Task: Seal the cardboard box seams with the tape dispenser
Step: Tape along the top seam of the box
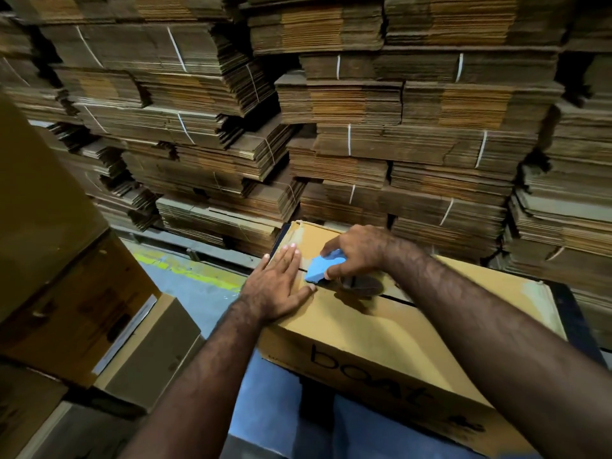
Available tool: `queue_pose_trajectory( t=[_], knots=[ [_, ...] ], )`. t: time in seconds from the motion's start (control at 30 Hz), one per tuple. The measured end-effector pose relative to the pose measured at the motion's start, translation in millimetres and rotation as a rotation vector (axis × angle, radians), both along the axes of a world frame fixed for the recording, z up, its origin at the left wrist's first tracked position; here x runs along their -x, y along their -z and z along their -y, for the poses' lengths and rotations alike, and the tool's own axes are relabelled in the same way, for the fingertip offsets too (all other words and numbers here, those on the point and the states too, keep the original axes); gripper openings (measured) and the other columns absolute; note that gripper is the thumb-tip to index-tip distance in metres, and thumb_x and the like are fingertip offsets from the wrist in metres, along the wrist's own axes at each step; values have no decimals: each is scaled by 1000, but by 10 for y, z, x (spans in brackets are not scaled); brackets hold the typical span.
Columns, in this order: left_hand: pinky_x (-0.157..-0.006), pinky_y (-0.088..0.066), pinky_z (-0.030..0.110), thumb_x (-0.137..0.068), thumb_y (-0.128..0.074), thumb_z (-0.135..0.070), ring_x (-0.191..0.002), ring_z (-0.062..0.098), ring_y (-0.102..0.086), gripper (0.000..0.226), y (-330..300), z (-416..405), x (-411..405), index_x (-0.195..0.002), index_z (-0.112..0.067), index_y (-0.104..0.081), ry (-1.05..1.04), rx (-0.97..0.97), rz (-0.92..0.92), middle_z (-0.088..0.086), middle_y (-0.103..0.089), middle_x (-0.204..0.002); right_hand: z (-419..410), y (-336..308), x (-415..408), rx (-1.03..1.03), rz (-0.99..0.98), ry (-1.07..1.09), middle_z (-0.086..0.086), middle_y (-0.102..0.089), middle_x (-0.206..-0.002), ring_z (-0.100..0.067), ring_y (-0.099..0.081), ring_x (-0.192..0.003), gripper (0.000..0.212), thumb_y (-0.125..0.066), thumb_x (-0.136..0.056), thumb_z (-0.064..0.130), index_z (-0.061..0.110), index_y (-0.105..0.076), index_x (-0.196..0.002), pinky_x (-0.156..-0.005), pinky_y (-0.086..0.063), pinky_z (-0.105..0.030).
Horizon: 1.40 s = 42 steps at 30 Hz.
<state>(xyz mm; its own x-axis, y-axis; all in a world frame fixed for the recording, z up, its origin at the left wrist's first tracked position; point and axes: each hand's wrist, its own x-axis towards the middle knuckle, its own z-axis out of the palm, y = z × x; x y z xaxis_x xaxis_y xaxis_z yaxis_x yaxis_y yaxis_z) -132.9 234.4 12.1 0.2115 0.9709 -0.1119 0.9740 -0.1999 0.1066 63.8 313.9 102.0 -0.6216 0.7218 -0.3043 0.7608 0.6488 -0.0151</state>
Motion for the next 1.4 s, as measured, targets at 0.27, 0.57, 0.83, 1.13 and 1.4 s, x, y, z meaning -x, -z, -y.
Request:
queue_pose_trajectory(
  t=[0.27, 0.57, 0.83, 1.13, 1.4],
  knots=[
    [-124, -8, 46, -94, -15, -73, -152, 11, 12, 88, 75, 18, 66, -159, -18, 8, -12, -16, -3, -2, 16, -166, 134, -89, -693, 30, -9, 63, 11, -62, -125, -10, -52, -94, 74, -41, -75, 78, 44, -49, -140, -81, -53, -39],
    [-125, 1, 41, -91, -8, -76, -153, 22, 11, 97, 128, 95, -184, -157, -6, 3, 144, -31, -35, 12, 13, -165, 236, 0, -651, -106, 43, 52, 14, -63, -125, -11, -54, -98, 63, -48, -84, 72, 42, -51, -138, -61, -39, -25],
    [-126, -2, 41, -87, -11, -83, -153, 23, 12, 107, 84, 59, -177, -157, -4, 6, 17, -27, -51, 14, 15, -164, 205, 2, -637, -82, 49, 74, 13, -63, -125, -8, -46, -91, 63, -49, -84, 72, 41, -50, -139, -61, -37, -24],
    [-124, 1, 37, -91, -19, -79, -154, 21, 6, 100, 78, 191, -443, -158, -7, -1, 192, 6, 54, 11, 8, -166, 215, 18, -642, -88, 46, 65, 11, -63, -125, -9, -48, -92, 64, -49, -85, 71, 39, -49, -140, -69, -43, -28],
    [-126, -4, 41, -77, -6, -93, -154, 22, 8, 120, 107, 67, -225, -157, -5, 4, -30, -34, -48, 14, 11, -166, 196, 24, -872, 1, -89, 55, 6, -64, -127, -6, -51, -85, 68, -44, -85, 73, 38, -46, -143, -71, -48, -29]
  ],
)
